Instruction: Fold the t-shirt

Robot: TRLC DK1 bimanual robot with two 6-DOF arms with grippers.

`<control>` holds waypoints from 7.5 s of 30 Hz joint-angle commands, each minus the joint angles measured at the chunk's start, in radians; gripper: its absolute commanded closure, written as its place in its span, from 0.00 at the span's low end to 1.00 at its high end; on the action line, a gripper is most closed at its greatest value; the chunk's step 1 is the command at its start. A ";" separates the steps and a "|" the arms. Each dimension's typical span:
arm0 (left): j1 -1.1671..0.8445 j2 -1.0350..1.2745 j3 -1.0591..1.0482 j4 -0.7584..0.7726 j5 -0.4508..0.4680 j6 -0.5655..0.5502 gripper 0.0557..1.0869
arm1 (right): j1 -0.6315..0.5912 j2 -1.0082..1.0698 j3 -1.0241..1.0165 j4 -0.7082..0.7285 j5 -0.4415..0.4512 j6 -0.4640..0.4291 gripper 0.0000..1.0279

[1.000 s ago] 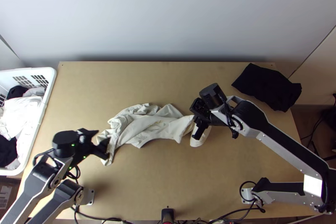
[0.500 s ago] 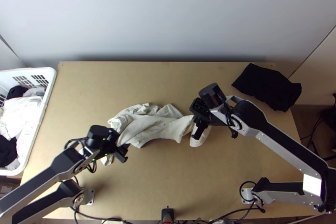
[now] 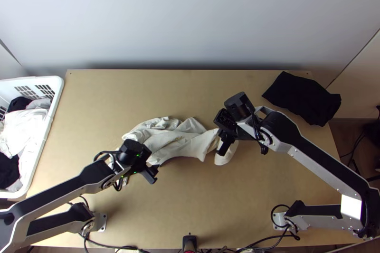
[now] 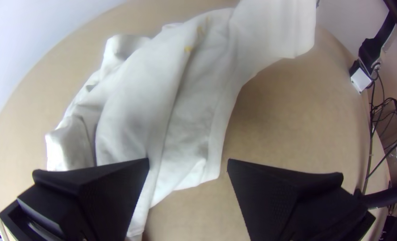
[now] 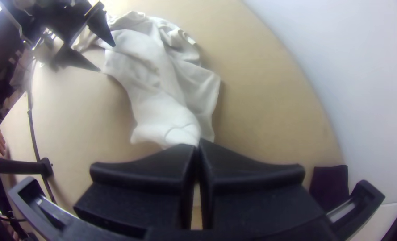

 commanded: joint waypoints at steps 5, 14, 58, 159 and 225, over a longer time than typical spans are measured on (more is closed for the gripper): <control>-0.030 0.130 0.034 0.050 -0.023 0.000 0.16 | -0.003 0.015 0.013 0.001 0.000 -0.004 0.97; -0.115 0.131 0.106 0.027 -0.046 -0.038 0.16 | -0.005 0.019 0.014 0.001 0.000 0.001 0.97; 0.016 0.032 0.195 -0.055 -0.117 0.046 0.96 | -0.023 0.003 0.049 -0.010 0.000 0.004 0.97; 0.264 0.581 0.795 0.413 -0.135 -0.023 0.17 | -0.168 -0.109 -0.294 0.574 0.055 -0.087 0.97; -0.007 -0.057 0.062 -0.445 0.024 0.087 0.96 | -0.234 -0.077 -0.394 0.646 0.042 -0.022 0.97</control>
